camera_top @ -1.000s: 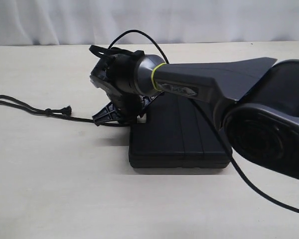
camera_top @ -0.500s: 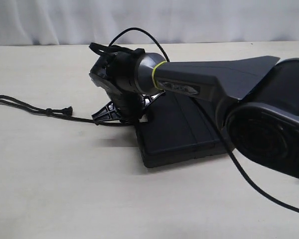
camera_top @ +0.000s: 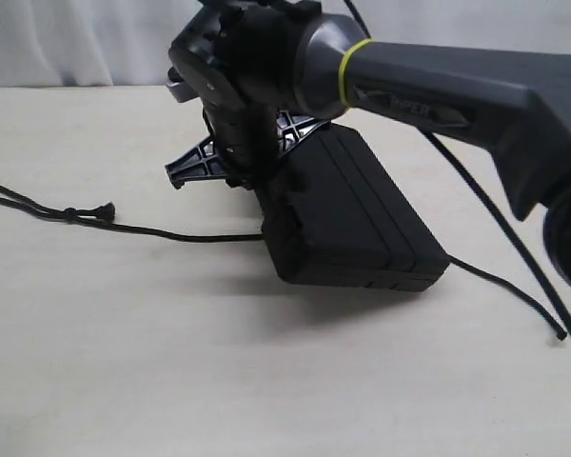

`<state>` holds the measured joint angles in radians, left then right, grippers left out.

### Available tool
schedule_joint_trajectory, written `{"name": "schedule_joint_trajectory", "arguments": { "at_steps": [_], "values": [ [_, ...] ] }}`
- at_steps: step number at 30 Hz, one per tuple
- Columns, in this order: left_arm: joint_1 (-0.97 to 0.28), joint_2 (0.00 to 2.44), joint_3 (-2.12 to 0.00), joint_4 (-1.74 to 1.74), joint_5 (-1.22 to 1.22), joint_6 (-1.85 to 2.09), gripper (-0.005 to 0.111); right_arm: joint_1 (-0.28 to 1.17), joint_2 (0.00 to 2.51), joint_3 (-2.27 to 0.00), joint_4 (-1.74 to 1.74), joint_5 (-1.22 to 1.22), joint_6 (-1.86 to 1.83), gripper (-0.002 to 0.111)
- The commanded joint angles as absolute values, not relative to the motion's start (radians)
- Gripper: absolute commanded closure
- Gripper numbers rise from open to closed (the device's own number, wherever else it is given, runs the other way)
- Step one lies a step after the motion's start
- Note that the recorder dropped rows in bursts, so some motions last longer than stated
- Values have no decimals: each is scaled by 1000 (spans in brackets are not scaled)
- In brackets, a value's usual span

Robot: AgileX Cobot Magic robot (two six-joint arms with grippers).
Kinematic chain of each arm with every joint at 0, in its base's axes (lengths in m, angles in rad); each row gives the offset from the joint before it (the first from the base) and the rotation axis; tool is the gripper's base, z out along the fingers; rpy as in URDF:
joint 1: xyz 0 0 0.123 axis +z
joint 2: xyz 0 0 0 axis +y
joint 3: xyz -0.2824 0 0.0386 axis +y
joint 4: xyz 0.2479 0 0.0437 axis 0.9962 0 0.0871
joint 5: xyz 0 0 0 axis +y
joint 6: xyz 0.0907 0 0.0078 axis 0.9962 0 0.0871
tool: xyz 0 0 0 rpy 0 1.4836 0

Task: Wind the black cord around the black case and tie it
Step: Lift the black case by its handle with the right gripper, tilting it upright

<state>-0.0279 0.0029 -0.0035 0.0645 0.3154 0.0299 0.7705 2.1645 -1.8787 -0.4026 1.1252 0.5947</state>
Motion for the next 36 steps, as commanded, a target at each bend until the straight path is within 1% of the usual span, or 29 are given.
{"name": "schedule_joint_trajectory", "arguments": {
  "at_steps": [1,15,21,26,36],
  "values": [
    [-35,0,0,60,309,25,107,774,2095,-1884,-476,1162,561,104],
    [-35,0,0,60,309,25,107,765,1959,-1884,-475,1156,517,104],
    [-35,0,0,60,309,25,107,704,1955,-1884,-334,1145,464,104],
    [-35,0,0,60,309,25,107,662,1955,-1884,-364,1218,458,104],
    [-35,0,0,60,309,25,107,593,1955,-1869,-366,1221,356,104]
  ]
}}
